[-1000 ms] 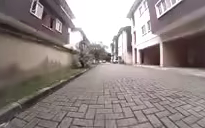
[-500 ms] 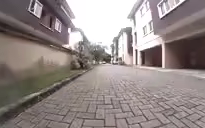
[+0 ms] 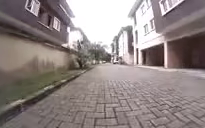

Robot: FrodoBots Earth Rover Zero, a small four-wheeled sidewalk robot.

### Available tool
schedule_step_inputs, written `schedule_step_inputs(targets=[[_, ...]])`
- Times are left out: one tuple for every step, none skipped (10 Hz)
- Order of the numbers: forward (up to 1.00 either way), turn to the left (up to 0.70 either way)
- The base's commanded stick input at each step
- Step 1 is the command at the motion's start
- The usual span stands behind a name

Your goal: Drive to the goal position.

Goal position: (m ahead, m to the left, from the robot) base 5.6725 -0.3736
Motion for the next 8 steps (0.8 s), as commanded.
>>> schedule_step_inputs(targets=[[0.70,0.00],[0.70,0.00],[0.70,0.00],[0.70,0.00],[0.70,0.00],[0.70,0.00],[0.70,0.00],[0.70,0.00]])
